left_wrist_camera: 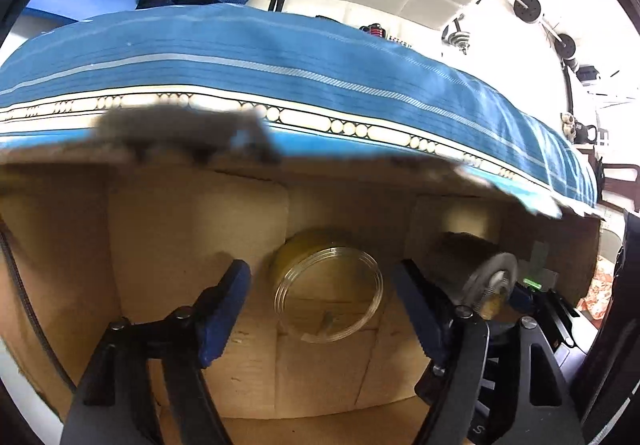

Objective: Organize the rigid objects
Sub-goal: 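Carry the gold tin and silver tin into the box with both grippers, then open both grippers to release the tins in the box and lift, then grasp the white cream jar with the left gripper while the right grasps the black jar, then lift and carry the white jar and black jar toward the box with both grippers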

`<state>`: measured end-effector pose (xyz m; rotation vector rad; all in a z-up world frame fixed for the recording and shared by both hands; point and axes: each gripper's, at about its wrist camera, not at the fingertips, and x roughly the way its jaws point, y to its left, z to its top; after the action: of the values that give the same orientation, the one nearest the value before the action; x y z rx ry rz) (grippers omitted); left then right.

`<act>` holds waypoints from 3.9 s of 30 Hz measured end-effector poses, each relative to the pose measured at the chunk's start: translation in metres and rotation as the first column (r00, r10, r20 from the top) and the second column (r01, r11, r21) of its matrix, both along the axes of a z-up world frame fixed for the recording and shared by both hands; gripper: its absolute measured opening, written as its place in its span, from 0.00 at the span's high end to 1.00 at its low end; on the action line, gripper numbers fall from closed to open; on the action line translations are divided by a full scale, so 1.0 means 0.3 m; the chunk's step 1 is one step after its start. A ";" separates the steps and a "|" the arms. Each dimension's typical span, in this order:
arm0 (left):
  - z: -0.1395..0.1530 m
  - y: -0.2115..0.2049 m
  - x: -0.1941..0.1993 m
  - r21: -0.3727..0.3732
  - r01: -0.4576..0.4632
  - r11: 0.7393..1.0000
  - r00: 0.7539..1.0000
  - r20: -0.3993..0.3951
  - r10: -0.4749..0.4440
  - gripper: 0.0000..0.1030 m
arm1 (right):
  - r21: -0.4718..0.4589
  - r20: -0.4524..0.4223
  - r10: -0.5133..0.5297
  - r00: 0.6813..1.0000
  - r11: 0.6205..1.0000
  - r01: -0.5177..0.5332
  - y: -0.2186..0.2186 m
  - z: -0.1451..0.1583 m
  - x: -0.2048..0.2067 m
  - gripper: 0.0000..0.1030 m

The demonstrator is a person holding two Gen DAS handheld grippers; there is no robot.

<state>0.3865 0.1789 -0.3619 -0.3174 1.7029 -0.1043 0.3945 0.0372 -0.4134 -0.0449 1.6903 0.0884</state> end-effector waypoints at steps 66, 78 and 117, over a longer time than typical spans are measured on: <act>0.361 -0.992 -0.414 0.115 0.264 0.958 0.923 0.256 -0.285 0.00 | -0.025 0.176 -0.345 0.922 0.935 0.355 -1.141 0.479 -0.610 0.00; -0.058 -1.145 -0.310 0.204 0.318 0.926 0.942 0.044 -0.333 0.05 | 0.006 0.094 -0.415 0.905 0.909 0.416 -1.325 0.147 -0.559 0.00; -0.103 -1.181 0.101 0.271 0.284 0.920 0.937 0.126 -0.326 0.36 | -0.083 0.040 -0.454 0.890 0.886 0.456 -1.303 -0.058 -0.010 0.25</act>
<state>0.4167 -0.1755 -0.3926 0.1455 1.5639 -0.1422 0.3915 -0.3537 -0.4308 0.2848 1.6433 -0.3419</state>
